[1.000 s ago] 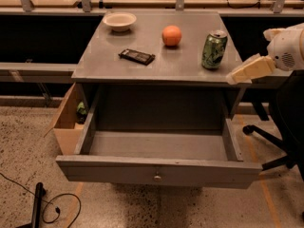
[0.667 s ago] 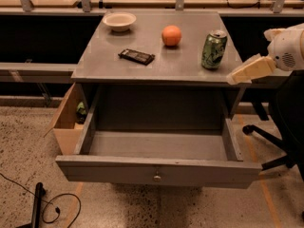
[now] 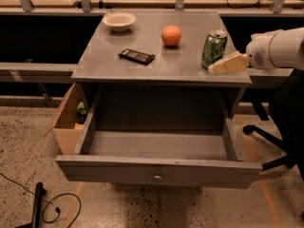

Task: Place green can into top drawer

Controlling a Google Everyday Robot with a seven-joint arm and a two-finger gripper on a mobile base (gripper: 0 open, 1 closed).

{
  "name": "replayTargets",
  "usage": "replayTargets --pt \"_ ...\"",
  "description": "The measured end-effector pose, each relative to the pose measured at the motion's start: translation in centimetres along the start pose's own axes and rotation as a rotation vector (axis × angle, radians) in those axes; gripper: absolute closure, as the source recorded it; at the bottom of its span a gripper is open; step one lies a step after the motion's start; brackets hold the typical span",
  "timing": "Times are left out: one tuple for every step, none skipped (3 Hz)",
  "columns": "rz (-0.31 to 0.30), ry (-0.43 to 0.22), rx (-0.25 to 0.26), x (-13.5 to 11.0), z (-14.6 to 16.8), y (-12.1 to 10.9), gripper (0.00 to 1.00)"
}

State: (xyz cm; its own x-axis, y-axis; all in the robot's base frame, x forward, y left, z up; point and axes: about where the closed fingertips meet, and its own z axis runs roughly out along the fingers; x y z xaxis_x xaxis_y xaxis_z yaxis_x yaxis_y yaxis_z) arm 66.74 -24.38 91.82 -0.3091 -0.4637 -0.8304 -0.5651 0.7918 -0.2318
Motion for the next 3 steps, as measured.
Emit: replayTargets --pt "0.062 -0.056 0.041 -0.6 3.4 -1.5 0.0" --pt "0.117 -0.132 0.057 -0.5 6.5 -3.2 0.0" --pt "0.159 -0.208 0.052 -0.3 8.7 -4.3 0.18"
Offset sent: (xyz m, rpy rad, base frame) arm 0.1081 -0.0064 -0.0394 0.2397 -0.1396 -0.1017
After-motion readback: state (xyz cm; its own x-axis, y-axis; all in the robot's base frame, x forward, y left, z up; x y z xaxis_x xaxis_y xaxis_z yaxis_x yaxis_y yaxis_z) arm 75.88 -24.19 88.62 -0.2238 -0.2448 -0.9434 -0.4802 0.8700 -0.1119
